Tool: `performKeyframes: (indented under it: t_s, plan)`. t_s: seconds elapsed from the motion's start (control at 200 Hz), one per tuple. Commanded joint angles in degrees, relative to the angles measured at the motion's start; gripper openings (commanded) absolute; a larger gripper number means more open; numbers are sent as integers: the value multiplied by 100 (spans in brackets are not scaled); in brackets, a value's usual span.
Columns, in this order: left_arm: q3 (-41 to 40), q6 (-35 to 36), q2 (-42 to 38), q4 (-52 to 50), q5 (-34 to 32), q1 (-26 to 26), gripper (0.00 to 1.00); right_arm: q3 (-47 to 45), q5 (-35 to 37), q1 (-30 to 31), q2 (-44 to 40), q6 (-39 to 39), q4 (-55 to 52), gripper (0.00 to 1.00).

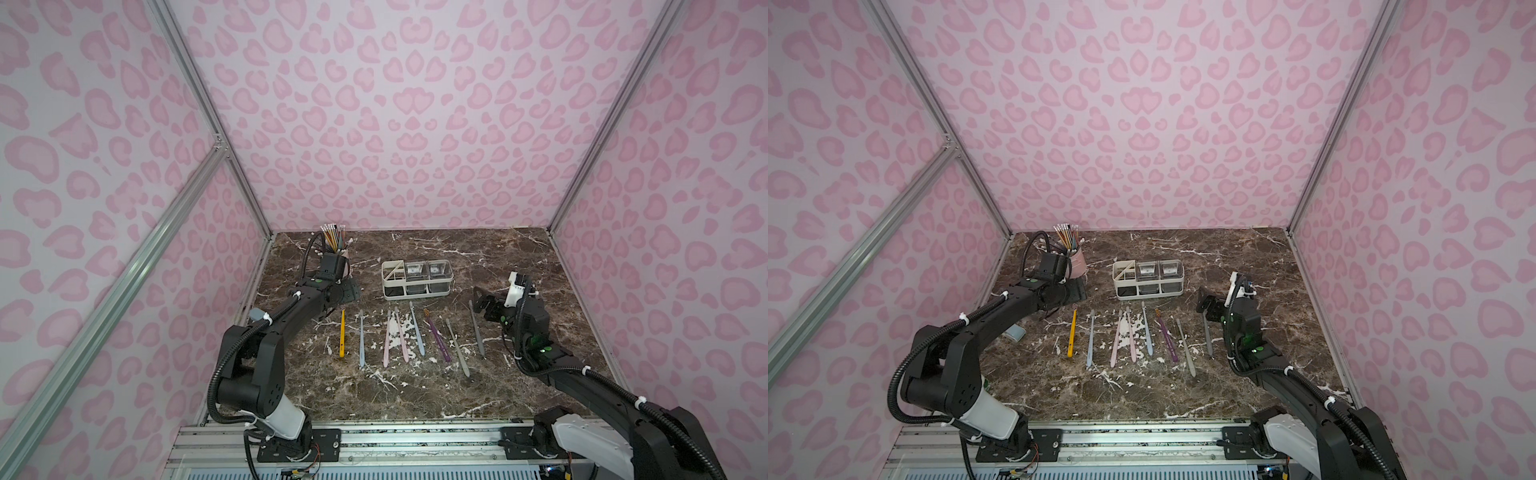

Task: Place the toothbrush into the toothbrush holder
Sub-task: Pick up the toothbrush from the center of the board.

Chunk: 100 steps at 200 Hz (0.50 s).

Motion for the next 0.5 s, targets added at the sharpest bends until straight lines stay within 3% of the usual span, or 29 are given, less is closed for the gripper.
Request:
performKeyframes:
  t_s: [0.0,0.24,0.33,0.495]
  plan:
    - [100,72,176,-47,-177,-12,85,-15,-23,24,-22,7,194,100]
    - [148,67,397,-109,-325,-38,78,-15,-59,77,-20,13,238,99]
    - [155,89,494,-110,-346,-44,69,-7,-77,105,-6,8,240,99]
    - [174,89,751,-84,-259,-47,68,-1,-95,145,-39,3,238,99]
